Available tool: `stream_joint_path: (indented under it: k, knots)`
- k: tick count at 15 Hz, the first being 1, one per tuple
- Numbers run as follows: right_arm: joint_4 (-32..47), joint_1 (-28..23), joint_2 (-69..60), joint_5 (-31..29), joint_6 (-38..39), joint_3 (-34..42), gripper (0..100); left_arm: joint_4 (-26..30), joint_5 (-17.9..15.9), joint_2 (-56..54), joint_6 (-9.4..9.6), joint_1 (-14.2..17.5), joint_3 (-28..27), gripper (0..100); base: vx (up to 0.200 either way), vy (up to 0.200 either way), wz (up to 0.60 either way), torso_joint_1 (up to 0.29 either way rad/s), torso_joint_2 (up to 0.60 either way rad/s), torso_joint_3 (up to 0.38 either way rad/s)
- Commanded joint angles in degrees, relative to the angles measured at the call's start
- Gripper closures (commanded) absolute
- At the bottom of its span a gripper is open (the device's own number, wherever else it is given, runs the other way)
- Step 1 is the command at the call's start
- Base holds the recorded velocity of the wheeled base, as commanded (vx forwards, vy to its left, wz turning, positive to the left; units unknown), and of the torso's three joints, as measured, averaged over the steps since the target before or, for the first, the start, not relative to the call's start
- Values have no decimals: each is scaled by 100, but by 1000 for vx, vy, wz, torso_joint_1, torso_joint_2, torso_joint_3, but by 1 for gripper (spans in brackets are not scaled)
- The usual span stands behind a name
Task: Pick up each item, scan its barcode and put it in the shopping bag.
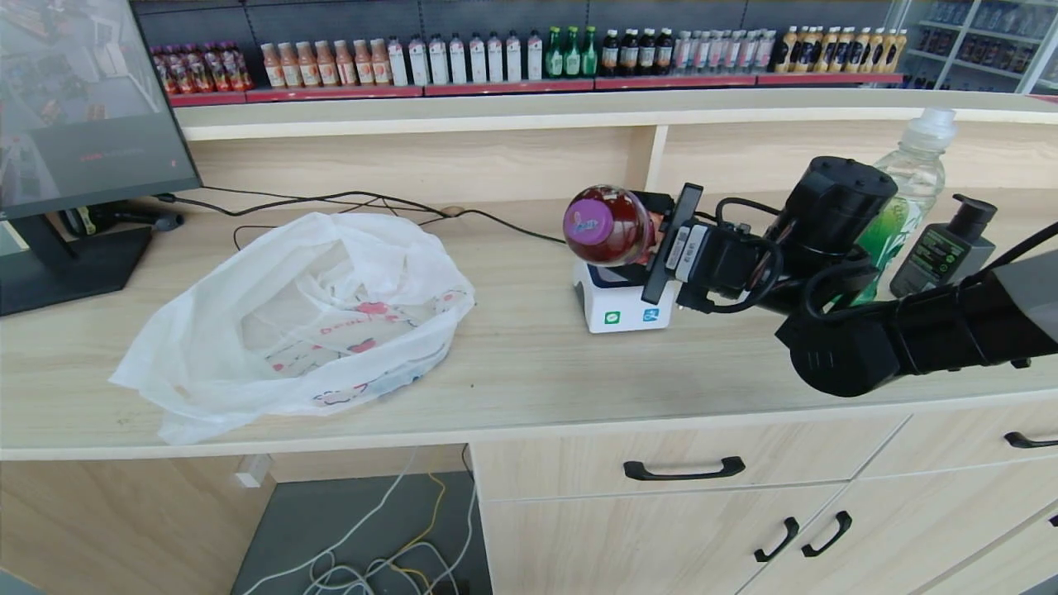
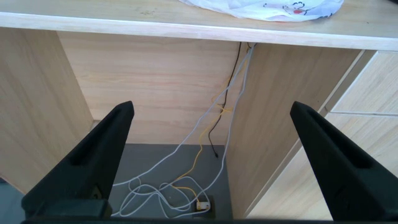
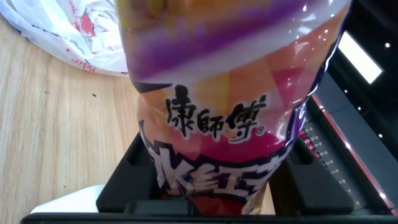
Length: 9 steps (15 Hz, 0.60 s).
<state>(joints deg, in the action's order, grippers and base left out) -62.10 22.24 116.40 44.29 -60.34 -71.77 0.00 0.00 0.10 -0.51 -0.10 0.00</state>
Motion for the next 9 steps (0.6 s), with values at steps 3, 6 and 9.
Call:
stream_joint_path:
  k: [3, 6, 9]
  knots:
    - [-4, 0, 50, 1, -13, 40, 100, 0, 0, -1, -2, 1, 0, 0, 0, 0, 0, 0, 0, 0]
    - [-4, 0, 59, 18, -13, 49, 100, 0, 0, -1, -2, 1, 0, 0, 0, 0, 0, 0, 0, 0]
    - [-4, 0, 24, 18, 14, 49, 100, 0, 0, -1, -2, 1, 0, 0, 0, 0, 0, 0, 0, 0]
